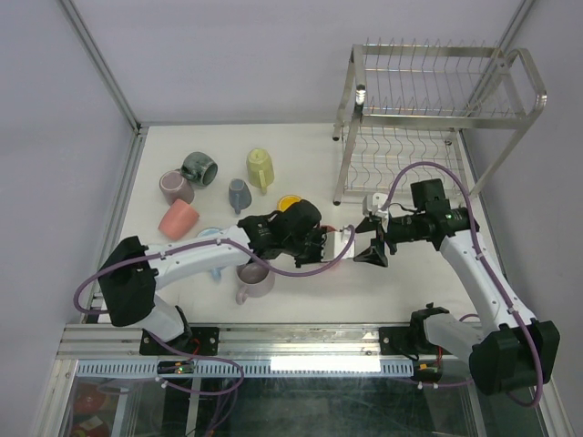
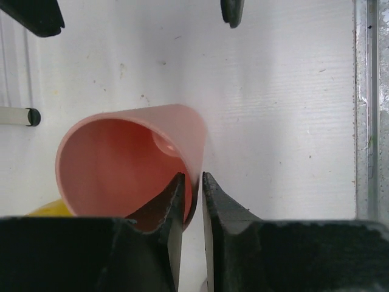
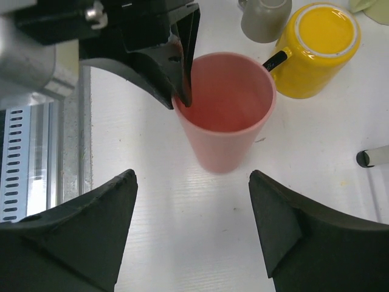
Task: Load the cups into the dish rack
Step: Pick up the cup at the center of the board.
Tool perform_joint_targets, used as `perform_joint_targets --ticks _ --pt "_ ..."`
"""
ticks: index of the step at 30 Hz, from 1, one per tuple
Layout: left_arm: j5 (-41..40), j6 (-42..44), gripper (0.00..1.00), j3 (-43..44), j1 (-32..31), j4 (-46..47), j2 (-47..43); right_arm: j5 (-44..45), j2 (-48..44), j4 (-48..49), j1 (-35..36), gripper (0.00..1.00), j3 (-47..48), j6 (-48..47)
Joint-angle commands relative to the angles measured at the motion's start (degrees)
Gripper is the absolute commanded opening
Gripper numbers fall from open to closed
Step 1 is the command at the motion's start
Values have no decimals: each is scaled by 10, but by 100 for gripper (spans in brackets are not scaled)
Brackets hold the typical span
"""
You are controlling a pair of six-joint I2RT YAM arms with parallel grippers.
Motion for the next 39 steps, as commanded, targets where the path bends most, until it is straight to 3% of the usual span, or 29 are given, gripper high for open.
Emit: perform_joint_targets --ticks 1,8,13,17,23,26,28,32,35,39 --pt "18 28 20 40 -2 12 14 -14 -8 49 -5 77 2 22" --pt "4 -2 36 60 -2 36 22 8 -13 67 -15 77 2 58" --pt "-9 -54 57 -20 -1 150 -55 23 -14 103 -21 77 9 133" --pt "-13 -155 74 -143 5 316 -159 26 -12 121 -20 76 14 198" --pt "-48 -329 78 -334 18 591 -269 93 -26 193 -16 74 -24 260" --pt "-71 -376 79 -393 19 683 -284 70 -30 221 -16 74 -46 257" --pt "-79 -386 79 -409 19 704 -287 25 -27 174 -16 74 -50 157" --pt "-88 -383 79 -408 19 687 -291 0 14 -74 -16 78 6 -233" --pt "-96 -380 79 -418 19 693 -300 14 62 -233 -17 79 54 -398" --pt "-101 -388 79 -446 19 729 -310 44 90 -336 -16 75 61 -648"
